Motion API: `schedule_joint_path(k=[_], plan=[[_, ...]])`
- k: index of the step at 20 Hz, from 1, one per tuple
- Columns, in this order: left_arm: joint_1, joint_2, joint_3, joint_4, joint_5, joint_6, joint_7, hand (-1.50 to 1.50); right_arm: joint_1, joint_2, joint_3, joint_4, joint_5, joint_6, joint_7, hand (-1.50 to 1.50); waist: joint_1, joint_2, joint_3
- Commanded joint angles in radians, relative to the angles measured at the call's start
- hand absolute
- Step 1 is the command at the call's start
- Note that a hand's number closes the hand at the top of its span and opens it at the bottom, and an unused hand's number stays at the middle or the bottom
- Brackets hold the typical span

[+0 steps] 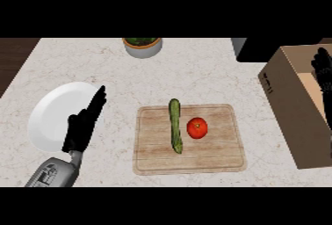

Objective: Pick the tomato from the cutting board and place it in the cardboard box

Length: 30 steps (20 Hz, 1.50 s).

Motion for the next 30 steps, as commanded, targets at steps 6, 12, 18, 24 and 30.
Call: schedule_joint_path(k=[6, 12, 18, 24, 30], plan=[[-0.128, 0.153, 0.021, -0.120, -0.071, -0.133, -0.114, 0.00, -0.291, 0.010, 0.009, -0.169, -0.236, 0.246, 0.118, -1.50, 0.016, 0.020, -0.004], [-0.056, 0.144, 0.044, -0.172, -0.053, -0.193, -0.121, 0.00, -0.195, -0.082, 0.079, -0.022, -0.001, 0.363, -0.094, -1.50, -0.004, 0.031, -0.002], [-0.121, 0.165, 0.092, -0.132, -0.029, -0.241, -0.114, 0.00, -0.212, -0.094, 0.218, 0.021, 0.268, 0.327, -0.314, -1.50, -0.004, 0.034, -0.002], [-0.084, 0.151, 0.093, -0.114, -0.051, -0.240, -0.148, 0.00, -0.296, -0.160, 0.370, -0.102, 0.433, 0.433, -0.054, -1.50, -0.008, 0.029, -0.004], [-0.041, 0.150, 0.094, -0.179, -0.061, -0.242, -0.139, 0.00, -0.401, -0.126, 0.486, -0.248, 0.498, 0.627, 0.218, -1.50, -0.002, 0.025, -0.004]])
